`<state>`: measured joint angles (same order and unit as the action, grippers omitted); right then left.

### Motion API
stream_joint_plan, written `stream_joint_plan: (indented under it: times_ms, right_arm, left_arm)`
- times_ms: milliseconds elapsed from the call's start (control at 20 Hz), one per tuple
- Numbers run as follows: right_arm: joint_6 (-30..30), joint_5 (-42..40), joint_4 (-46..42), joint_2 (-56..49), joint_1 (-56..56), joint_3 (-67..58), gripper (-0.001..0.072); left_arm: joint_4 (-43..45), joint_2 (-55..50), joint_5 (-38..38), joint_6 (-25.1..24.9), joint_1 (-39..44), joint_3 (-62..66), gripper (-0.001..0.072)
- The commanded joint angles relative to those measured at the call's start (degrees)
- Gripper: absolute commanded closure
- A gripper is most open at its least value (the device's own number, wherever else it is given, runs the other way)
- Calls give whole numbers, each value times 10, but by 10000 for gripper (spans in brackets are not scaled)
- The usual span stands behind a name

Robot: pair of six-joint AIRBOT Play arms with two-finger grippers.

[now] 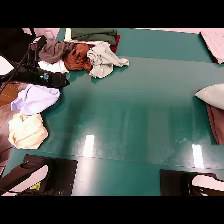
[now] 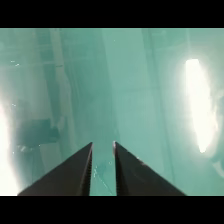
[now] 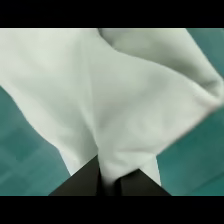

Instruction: Fold the shirts.

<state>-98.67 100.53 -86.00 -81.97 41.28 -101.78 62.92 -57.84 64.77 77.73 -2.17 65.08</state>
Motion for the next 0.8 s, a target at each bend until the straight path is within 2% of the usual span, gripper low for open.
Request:
stream_joint_plan:
  times_ms: [0, 150, 200, 250, 300, 500, 600, 700, 750]
  right_arm:
    - [-10, -7, -38, 7, 1, 96, 683]
    - [-9, -20, -37, 7, 1, 160, 680]
    - [-9, -22, -39, 7, 1, 174, 579]
    - [-7, -22, -44, 7, 3, 177, 115]
    - [3, -16, -52, 7, 7, 160, 3]
    - [2, 5, -51, 7, 21, -40, 14]
    - [2, 4, -18, 7, -10, -136, 15]
    - [2, 6, 39, 14, -80, -166, 16]
    - [2, 1, 54, 30, -133, -144, 15]
  left_arm:
    - [0, 0, 12, -2, 0, 0, 537]
    - [0, 0, 12, -2, 0, 0, 537]
    - [0, 0, 13, -2, 0, 0, 537]
    - [0, 0, 15, -2, 0, 0, 537]
    - [0, 0, 20, -2, 0, 0, 537]
    - [0, 0, 30, -2, 0, 0, 537]
    - [-10, 0, 18, -2, 0, 0, 536]
    - [-24, 0, 9, -2, 0, 0, 536]
    - [-25, 0, 7, -2, 0, 0, 536]
